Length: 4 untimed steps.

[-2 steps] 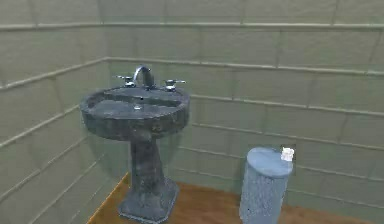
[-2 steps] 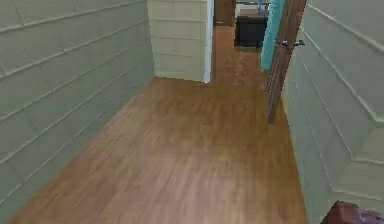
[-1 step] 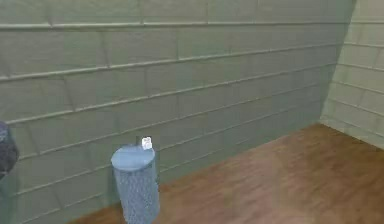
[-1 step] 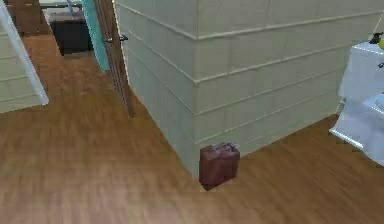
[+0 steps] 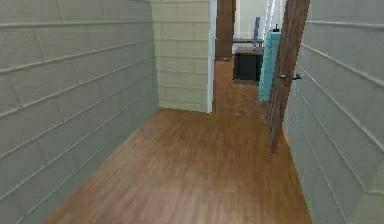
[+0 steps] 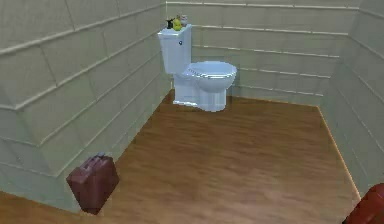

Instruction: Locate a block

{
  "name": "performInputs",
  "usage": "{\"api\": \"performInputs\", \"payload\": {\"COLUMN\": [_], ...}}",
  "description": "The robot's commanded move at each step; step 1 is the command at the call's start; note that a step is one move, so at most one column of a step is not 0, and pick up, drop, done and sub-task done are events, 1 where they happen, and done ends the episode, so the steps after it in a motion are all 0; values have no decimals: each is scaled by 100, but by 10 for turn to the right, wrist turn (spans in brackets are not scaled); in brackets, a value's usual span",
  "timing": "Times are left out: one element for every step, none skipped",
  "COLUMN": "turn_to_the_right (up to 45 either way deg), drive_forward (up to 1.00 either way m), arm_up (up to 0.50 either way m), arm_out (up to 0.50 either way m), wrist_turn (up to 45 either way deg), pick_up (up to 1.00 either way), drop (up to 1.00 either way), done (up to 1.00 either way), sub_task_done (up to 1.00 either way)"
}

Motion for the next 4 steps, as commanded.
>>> {"api": "performInputs", "payload": {"turn_to_the_right": [90, 0, 0, 0], "drive_forward": [0, 100, 100, 100], "arm_up": [0, 0, 0, 0], "arm_out": [0, 0, 0, 0], "wrist_turn": [0, 0, 0, 0], "pick_up": [0, 0, 0, 0], "drop": [0, 0, 0, 0], "done": [0, 0, 0, 0], "sub_task_done": [0, 0, 0, 0]}}
